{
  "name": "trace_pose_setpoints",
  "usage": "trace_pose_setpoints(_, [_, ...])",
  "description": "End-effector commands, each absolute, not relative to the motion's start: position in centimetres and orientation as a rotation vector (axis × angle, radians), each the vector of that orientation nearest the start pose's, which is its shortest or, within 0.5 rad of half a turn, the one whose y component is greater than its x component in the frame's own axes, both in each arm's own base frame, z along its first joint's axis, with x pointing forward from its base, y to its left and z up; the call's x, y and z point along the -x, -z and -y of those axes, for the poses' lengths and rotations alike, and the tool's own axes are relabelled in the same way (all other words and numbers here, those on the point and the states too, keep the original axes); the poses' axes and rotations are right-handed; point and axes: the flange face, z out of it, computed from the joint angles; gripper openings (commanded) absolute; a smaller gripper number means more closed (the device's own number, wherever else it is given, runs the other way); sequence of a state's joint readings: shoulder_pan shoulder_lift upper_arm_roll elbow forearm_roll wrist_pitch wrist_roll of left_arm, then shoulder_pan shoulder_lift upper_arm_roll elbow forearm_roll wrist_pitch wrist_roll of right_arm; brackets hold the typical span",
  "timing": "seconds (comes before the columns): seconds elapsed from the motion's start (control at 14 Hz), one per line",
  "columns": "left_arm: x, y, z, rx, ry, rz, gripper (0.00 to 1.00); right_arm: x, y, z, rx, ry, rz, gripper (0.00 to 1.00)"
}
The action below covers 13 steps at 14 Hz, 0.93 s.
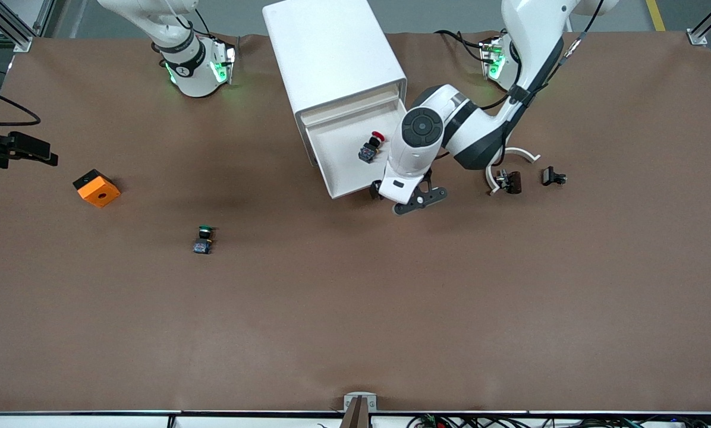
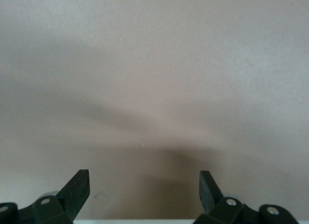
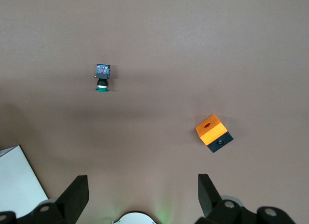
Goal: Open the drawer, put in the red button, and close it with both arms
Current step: 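Push the open drawer shut with the left gripper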
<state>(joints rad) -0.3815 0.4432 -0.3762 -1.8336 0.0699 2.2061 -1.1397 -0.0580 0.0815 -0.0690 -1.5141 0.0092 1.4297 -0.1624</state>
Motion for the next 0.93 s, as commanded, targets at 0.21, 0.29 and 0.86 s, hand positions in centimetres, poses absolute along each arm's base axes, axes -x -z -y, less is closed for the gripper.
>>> trace_pose_setpoints(0.21, [-45.1,-30.8,44.0,3.111,-0.141,0.584,1.0,-55.9,-62.7,7.2,3.148,-0.186,0.046,1.0])
trace_pose_setpoints(0.29, [-45.0,-30.8,44.0,3.108,-0.144,0.593,1.0,-55.9,-62.6,7.3,3.149,-0.188,0.051,1.0])
trace_pose_setpoints(0.86, [-42.4,-30.9,46.1,3.095,-0.225,0.589,1.0,-51.3,-66.7,7.7,3.132,-0.127,-0.082,1.0])
